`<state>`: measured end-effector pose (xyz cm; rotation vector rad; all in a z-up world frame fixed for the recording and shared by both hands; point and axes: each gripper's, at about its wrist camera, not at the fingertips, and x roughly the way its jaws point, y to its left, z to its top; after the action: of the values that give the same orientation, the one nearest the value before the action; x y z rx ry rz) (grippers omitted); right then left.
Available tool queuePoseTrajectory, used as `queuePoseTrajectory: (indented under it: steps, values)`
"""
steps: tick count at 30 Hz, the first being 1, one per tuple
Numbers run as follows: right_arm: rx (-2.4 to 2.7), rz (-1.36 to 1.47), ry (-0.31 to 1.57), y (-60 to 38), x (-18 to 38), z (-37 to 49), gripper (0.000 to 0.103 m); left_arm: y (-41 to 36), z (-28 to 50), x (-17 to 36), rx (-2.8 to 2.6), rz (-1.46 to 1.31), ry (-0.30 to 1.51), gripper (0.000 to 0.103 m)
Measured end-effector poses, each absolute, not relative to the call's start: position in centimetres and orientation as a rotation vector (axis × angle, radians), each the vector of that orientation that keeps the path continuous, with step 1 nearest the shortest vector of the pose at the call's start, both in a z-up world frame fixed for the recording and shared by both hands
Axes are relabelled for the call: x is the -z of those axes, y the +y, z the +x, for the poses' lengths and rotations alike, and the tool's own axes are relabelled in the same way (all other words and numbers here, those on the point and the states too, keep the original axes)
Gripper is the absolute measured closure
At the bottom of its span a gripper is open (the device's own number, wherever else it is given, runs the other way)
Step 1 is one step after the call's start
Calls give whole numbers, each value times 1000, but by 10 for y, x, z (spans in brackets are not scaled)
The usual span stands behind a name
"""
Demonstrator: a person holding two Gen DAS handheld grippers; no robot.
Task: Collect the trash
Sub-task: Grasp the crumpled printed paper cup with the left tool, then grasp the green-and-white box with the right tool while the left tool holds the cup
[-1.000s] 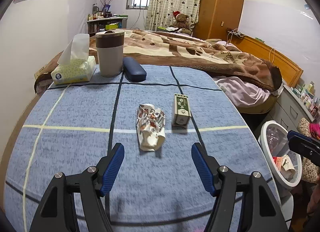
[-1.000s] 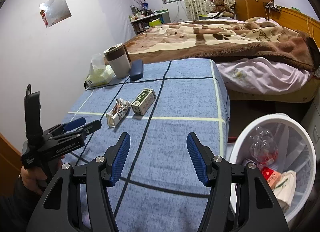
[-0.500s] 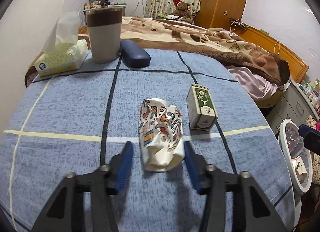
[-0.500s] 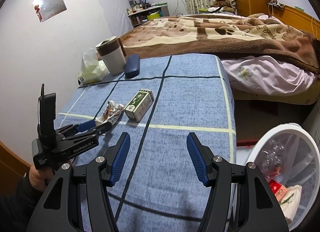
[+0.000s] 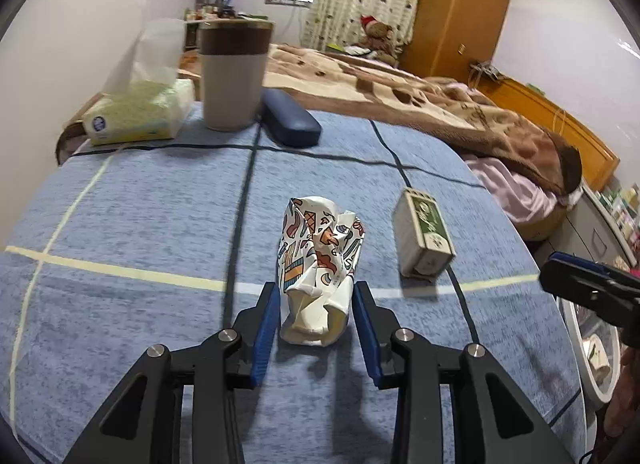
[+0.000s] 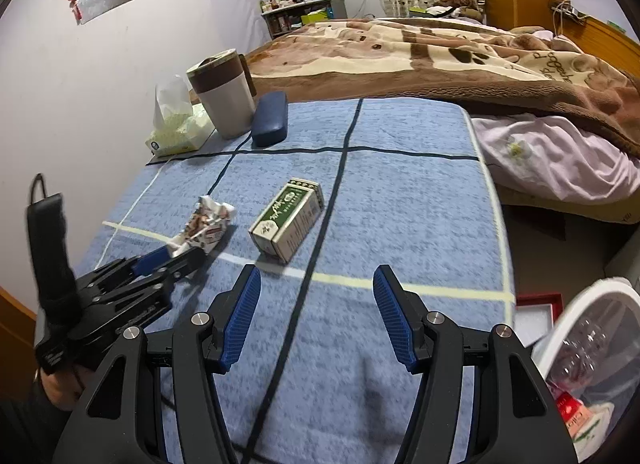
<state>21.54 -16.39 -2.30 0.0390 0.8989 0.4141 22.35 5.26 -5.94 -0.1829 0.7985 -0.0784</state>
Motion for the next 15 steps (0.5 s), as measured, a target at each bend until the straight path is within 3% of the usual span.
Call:
queuePoseTrajectory:
  steps: [15]
  values:
    - [-424, 4, 928, -114, 45, 250, 43, 88, 214, 52, -20, -273, 743, 65]
